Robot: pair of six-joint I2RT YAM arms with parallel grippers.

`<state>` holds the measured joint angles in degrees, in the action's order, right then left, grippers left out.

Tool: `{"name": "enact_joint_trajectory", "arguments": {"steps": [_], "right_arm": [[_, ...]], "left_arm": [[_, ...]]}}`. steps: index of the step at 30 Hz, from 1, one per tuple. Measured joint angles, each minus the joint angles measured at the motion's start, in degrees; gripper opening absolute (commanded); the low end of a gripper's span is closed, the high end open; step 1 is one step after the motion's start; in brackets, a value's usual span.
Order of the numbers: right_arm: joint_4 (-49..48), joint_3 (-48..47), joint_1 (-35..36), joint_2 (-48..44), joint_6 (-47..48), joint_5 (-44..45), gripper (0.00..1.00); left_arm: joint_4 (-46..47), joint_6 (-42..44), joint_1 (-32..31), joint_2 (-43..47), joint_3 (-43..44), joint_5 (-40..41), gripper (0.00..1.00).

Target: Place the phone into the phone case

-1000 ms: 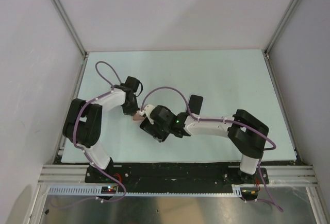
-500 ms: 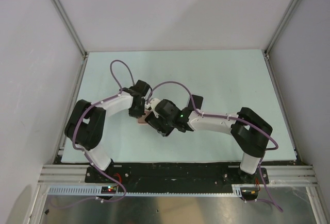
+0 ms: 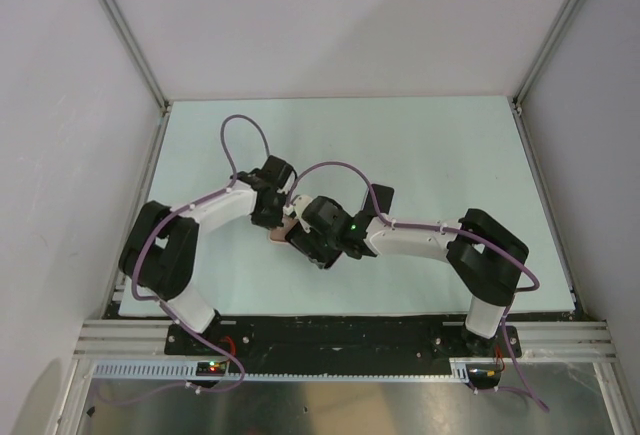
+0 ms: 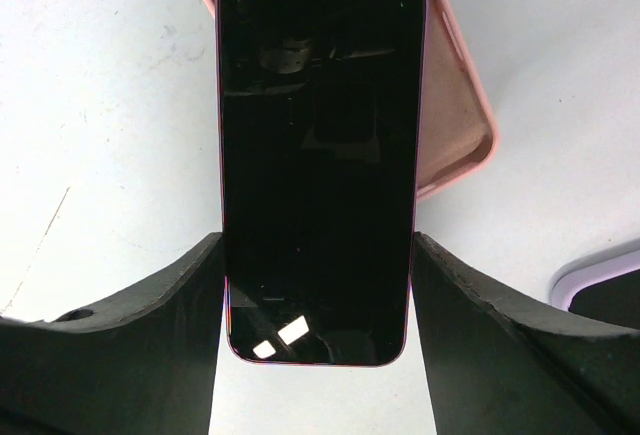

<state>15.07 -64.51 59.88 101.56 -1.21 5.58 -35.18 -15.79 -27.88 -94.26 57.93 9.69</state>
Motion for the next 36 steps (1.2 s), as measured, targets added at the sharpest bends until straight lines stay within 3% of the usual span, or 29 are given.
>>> {"name": "enact_joint_trajectory", "arguments": {"steps": [12,19,30,36], "right_arm": [[-0.94,0.00,0.31,-0.13,0.76,-0.48,0.40],[-0.68,0.00,0.85,-0.15,2.01,-0.26,0.40],[-1.38,0.00,1.40,2.10,6.08,0.17,0.41],[-1.97,-1.05,0.90,3.52,8.26,0.11,0.41]], "left_arm": [[0.61,12.31,-1.09,8.79,-2.93,-2.49,0.00],[1.84,17.62,-0.81,8.94,-4.37,-5.46,0.00],[3.19,17.31,-0.74,2.32,-3.48,-8.39,0.01],[3.61,15.30,-0.70,0.76,-2.95,-7.56,0.10]]}}
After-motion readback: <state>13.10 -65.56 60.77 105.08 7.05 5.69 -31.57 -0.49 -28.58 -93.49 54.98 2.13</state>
